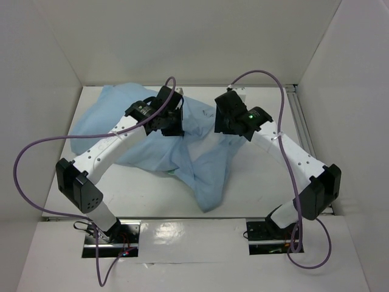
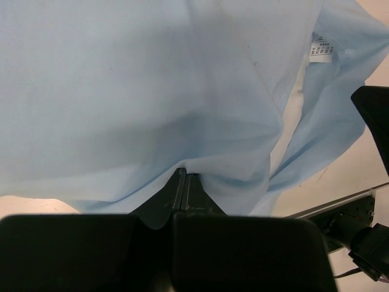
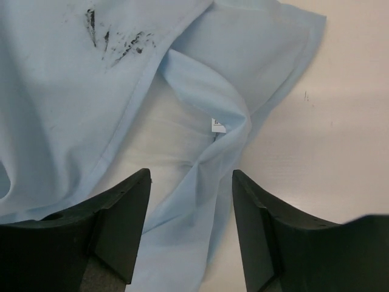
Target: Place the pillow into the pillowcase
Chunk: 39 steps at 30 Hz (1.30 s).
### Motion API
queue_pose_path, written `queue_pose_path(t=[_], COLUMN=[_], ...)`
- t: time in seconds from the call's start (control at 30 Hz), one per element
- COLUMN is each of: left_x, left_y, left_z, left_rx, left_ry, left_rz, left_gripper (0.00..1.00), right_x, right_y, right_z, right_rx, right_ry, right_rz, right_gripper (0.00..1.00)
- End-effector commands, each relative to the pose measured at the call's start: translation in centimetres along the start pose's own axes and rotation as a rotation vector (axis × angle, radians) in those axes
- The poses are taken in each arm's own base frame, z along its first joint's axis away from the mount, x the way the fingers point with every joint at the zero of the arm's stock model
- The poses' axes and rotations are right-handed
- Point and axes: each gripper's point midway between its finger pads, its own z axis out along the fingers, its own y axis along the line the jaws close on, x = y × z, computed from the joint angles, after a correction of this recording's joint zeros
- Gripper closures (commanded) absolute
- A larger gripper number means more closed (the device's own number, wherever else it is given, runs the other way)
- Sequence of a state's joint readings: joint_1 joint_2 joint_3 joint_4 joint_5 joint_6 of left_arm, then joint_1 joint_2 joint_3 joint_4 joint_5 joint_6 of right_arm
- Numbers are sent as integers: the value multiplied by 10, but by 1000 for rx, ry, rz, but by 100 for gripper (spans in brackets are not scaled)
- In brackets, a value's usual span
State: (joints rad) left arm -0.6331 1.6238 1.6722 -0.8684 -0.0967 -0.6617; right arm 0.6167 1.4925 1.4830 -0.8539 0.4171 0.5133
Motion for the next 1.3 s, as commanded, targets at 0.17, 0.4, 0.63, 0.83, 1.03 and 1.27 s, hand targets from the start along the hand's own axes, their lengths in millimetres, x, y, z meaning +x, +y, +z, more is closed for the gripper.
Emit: queue_pose_path(t=[0.17, 0.4, 0.63, 0.83, 1.03, 1.27], left_x=[-13, -12, -14, -13, -11, -15], left_y=[-10, -9, -6, -6, -9, -12], left_z=[-9, -6, -6, -4, 2, -10], left_rx=[47, 47, 42, 42, 58, 76], left_ry=[-41, -41, -44, -44, -29, -54], left_rz=[-18, -18, -16, -25, -35, -45], left_gripper=[100, 100, 100, 100, 100, 100], right_x=[8, 52, -8, -74, -29, 34], right_y=[12, -10, 1, 63, 117, 41], right_z=[12, 42, -3, -102, -120, 0], right_rx=[24, 184, 90, -442, -842, -224], right_ry=[13, 165, 9, -222, -131, 94], right_rz=[-22, -108, -58, -30, -169, -122], right_gripper=[43, 43, 100, 100, 100, 59])
